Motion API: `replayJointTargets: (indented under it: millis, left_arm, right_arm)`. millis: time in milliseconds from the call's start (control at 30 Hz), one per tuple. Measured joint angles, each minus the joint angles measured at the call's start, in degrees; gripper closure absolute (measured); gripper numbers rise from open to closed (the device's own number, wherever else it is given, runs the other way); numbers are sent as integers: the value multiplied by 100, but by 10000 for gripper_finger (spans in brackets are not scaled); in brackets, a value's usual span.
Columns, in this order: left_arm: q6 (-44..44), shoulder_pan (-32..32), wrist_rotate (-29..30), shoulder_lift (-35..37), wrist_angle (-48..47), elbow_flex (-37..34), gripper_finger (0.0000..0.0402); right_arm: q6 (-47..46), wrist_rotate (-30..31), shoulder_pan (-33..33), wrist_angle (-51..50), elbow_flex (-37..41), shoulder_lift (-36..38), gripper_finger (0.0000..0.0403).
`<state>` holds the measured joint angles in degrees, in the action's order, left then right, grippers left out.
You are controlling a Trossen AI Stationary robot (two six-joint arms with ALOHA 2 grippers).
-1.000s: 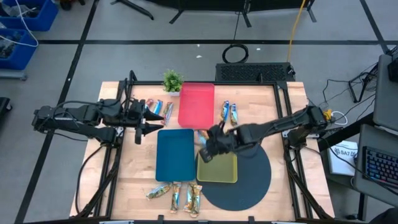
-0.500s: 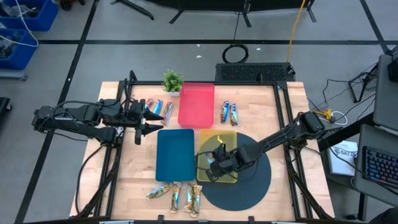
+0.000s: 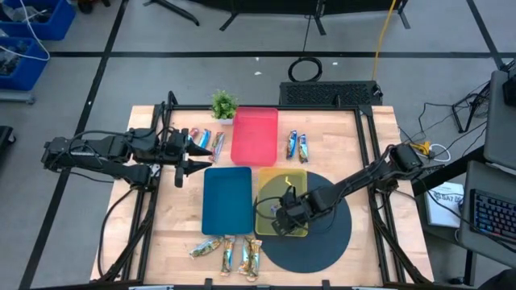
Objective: Pick and place Granola Bars by type
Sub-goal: Put the right blue granola bar into the yellow bin
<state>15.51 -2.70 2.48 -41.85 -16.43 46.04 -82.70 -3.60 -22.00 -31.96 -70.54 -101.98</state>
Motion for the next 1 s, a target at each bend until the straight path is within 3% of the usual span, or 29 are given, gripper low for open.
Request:
replayJointTargets:
  millis: [200, 467, 567, 667, 800, 1000]
  left_arm:
    - [24, -2, -20, 2, 21, 0, 211]
    - [-17, 0, 26, 2, 44, 0, 211]
    - [-22, 0, 36, 1, 44, 0, 211]
    - [-26, -2, 38, 1, 44, 0, 211]
    - [-26, -2, 46, 2, 44, 0, 211]
    - [19, 0, 46, 2, 44, 0, 211]
  right_arm:
    - [141, 278, 312, -489, 2, 696, 251]
    - [694, 2400, 1605, -2216, -3, 2177, 271]
    - [953, 2743, 2400, -2460, 23, 2333, 261]
    - [1625, 2767, 3182, -1868, 305, 2343, 244]
    - [2483, 2734, 3867, -306, 1035, 2303, 219]
    - [2657, 2173, 4523, 446, 1930, 2310, 189]
